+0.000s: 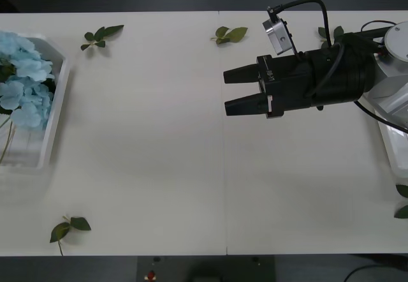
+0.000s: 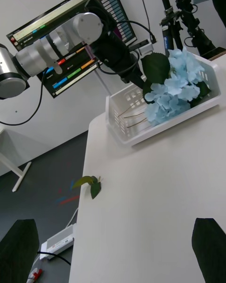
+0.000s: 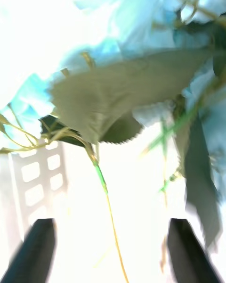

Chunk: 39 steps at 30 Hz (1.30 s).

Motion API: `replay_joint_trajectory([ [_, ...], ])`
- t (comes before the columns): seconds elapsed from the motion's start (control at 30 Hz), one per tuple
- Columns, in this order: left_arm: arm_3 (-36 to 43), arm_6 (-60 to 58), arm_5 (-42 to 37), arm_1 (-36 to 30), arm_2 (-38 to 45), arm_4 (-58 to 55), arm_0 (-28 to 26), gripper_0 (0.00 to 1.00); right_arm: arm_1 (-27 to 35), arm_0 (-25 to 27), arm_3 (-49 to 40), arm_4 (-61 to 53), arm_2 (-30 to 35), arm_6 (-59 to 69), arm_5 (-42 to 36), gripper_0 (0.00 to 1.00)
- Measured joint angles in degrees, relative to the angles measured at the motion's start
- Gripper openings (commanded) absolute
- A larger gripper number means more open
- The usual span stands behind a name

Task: Put the red flowers into the right box and the blue flowers into the left box

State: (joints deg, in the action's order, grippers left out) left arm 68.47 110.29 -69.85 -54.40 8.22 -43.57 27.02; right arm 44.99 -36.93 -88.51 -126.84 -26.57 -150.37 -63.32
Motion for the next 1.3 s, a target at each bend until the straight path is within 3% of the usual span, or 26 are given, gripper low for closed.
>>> replay_joint_trajectory([
  [0.27,5.25,7.88,-14.99,0.0,11.46,-9.62,0.0,1.0,0.0,0.0,0.0,0.0,0.0,0.0,0.0,0.95],
  [0.57,5.53,18.54,-20.36,0.0,12.11,-29.04,0.0,1.0,0.0,-0.02,0.0,0.0,0.0,0.0,0.0,0.95],
  [0.93,5.55,37.96,-20.61,0.0,2.75,-50.82,0.0,1.0,0.0,-0.03,0.01,0.0,0.0,0.0,0.0,0.95],
  [1.3,13.2,42.9,-16.09,0.0,-8.42,-67.34,0.0,1.0,0.0,-0.03,0.01,0.0,0.0,0.0,0.0,0.95],
])
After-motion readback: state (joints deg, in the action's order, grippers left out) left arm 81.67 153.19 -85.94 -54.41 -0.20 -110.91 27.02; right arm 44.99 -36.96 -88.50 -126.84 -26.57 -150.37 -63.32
